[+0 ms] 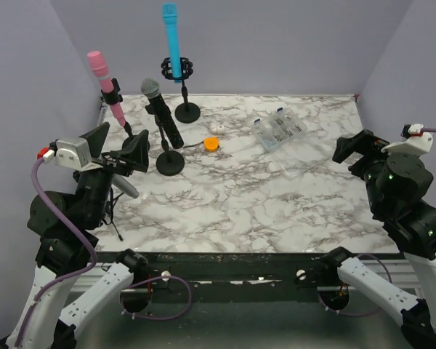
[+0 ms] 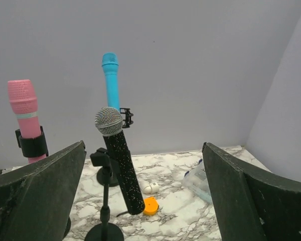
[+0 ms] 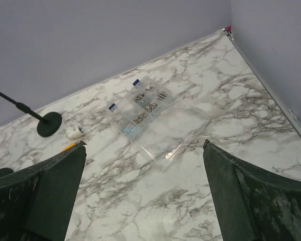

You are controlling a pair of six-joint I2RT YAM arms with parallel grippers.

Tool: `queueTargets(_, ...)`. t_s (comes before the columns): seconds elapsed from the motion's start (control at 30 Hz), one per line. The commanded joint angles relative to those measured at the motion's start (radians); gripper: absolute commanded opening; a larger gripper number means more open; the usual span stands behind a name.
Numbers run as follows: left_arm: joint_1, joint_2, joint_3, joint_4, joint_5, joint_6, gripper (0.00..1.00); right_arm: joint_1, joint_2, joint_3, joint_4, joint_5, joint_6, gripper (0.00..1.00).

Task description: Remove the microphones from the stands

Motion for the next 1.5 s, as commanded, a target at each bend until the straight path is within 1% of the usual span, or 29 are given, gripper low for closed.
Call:
queueTargets(0.0, 0.008, -0.031, -0.054, 0.077, 0.035, 0.028, 0.99, -0.004, 0.059, -0.027, -0.054, 0.058, 0.075, 1.00)
queueTargets(0.13, 0.010, -0.071, -0.123, 0.101, 0.063, 0.010, 0.98, -0.003, 0.131, -0.070, -0.044, 0.029, 0.101, 1.00)
queueTargets(0.3, 0.010, -0.099, -0.148, 0.100, 0.062, -0.006, 0.99, -0.004, 0.287, -0.076, -0.082, -0.019, 0.222, 1.00)
queueTargets(0.37, 0.010, -0.109, -0.154, 0.106, 0.060, -0.011, 0.99, -0.004, 0.318, -0.082, -0.043, -0.086, 0.278, 1.00)
queueTargets(0.43, 0.010, -0.118, -0.164, 0.116, 0.059, -0.014, 0.98, -0.005, 0.310, -0.111, 0.032, -0.142, 0.289, 1.00)
queueTargets(0.5, 0.010, -0.130, -0.170, 0.119, 0.037, -0.009, 0.99, -0.004, 0.263, -0.189, 0.160, -0.266, 0.194, 1.00)
queueTargets(0.53, 0.011, -0.136, -0.175, 0.121, 0.015, -0.008, 0.99, -0.005, 0.226, -0.243, 0.263, -0.350, 0.145, 1.00)
queueTargets(0.6, 0.013, -0.161, -0.187, 0.126, -0.017, -0.008, 0.99, -0.004, 0.193, -0.334, 0.410, -0.544, 0.090, 1.00)
queueTargets(0.67, 0.013, -0.191, -0.205, 0.144, -0.034, -0.006, 0.99, -0.003, 0.245, -0.339, 0.494, -0.720, 0.065, 1.00)
queueTargets(0.73, 0.017, -0.219, -0.214, 0.158, -0.039, -0.005, 0.99, -0.001, 0.347, -0.312, 0.564, -0.846, 0.046, 1.00)
queueTargets(0.8, 0.022, -0.239, -0.221, 0.163, -0.040, -0.007, 0.99, 0.042, 0.461, -0.270, 0.640, -0.907, 0.016, 1.00)
queueTargets(0.93, 0.030, -0.258, -0.245, 0.184, -0.060, 0.002, 0.99, 0.206, 0.681, -0.146, 0.746, -0.833, -0.085, 1.00)
queueTargets(1.03, 0.030, -0.258, -0.256, 0.184, -0.082, 0.014, 0.99, 0.286, 0.844, 0.007, 0.801, -0.771, -0.139, 1.00)
queueTargets(1.17, 0.032, -0.257, -0.277, 0.229, -0.094, 0.029, 0.98, 0.355, 1.025, 0.201, 0.854, -0.705, -0.201, 1.00)
queueTargets(1.27, 0.031, -0.252, -0.284, 0.235, -0.101, 0.036, 0.98, 0.392, 1.127, 0.358, 0.847, -0.660, -0.241, 1.00)
queueTargets(1.3, 0.032, -0.253, -0.287, 0.239, -0.102, 0.037, 0.99, 0.402, 1.160, 0.401, 0.843, -0.623, -0.248, 1.00)
queueTargets(1.47, 0.032, -0.256, -0.297, 0.252, -0.107, 0.043, 0.98, 0.412, 1.296, 0.626, 0.818, -0.585, -0.256, 0.99)
